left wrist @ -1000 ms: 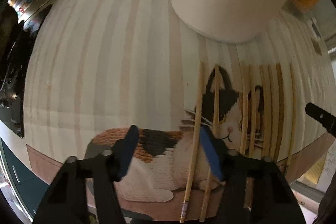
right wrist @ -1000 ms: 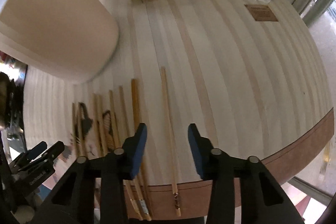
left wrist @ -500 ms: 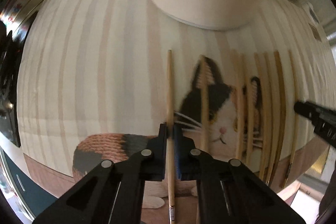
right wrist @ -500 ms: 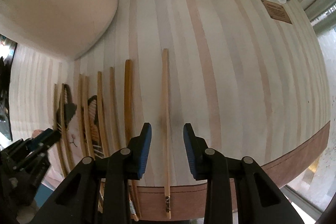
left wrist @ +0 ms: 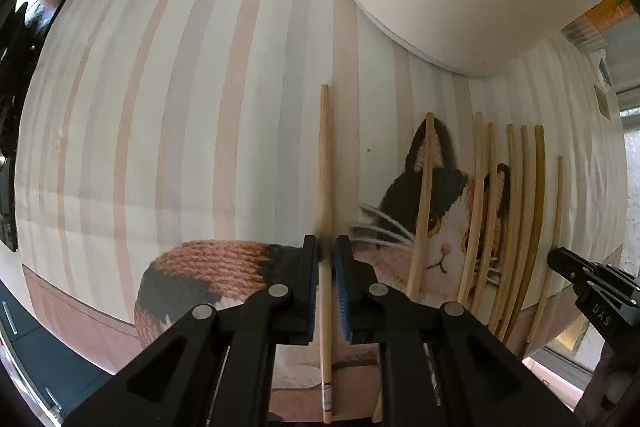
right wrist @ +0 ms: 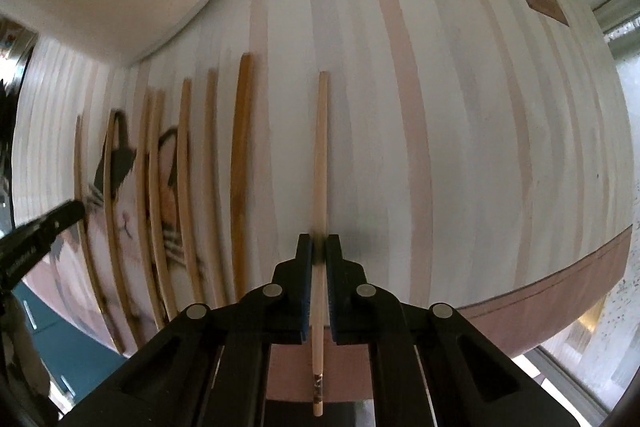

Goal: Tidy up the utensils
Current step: 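Close the left gripper on a chopstick while the right gripper grasps another, then lift both chopsticks and carry them above the utensil holder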

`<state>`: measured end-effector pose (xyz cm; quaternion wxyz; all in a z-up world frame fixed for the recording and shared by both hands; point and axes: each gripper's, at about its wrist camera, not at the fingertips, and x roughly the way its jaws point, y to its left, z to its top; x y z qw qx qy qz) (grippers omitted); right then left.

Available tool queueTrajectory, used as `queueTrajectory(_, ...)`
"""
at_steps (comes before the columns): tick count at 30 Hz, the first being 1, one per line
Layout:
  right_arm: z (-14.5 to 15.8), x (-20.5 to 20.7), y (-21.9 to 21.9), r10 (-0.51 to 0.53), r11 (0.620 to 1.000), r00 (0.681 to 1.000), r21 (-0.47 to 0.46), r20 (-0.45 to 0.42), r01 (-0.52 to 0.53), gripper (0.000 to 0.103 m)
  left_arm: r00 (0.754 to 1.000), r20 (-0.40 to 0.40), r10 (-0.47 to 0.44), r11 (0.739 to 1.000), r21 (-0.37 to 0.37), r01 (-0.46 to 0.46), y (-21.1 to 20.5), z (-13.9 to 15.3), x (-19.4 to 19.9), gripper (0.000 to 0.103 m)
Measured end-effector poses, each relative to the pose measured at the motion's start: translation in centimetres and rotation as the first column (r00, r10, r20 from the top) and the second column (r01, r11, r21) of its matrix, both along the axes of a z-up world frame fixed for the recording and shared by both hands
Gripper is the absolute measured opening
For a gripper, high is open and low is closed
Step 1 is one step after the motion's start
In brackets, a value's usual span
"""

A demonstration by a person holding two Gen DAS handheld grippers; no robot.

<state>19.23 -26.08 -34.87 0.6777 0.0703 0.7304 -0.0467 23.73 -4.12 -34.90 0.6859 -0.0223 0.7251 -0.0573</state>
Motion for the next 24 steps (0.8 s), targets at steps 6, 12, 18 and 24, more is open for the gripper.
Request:
queueTrajectory(6,-0.3,0.1,0.6,0.023,0.999,0.999,-0.026,-0.038,-0.024,0.008,1.000,-0.001,-0.023,0.999,0.025,0.023,-0.3,-0.8,0.0,0.009)
queueTrajectory(12,-1.2,0.6,2.2,0.043,0.997,0.998,-0.059,-0.044,-0.045,0.008,1.000,-0.005,-0.019,0.999,0.035,0.019,-2.6,-1.2,-1.3,0.009)
queueTrajectory(18,-1.0,1.0,2.0,0.047,0.997,0.997,-0.062,-0.054,-0.050,0.008,1.000,-0.010,-0.012,0.999,0.040,0.013,-2.0,-1.3,-0.8,0.009)
queueTrajectory(24,-0.6,1.5,2.0,0.052,0.996,0.997,-0.069,-0.051,-0.055,0.008,1.000,-0.002,-0.009,0.999,0.039,0.009,-1.5,-1.1,-1.0,0.005)
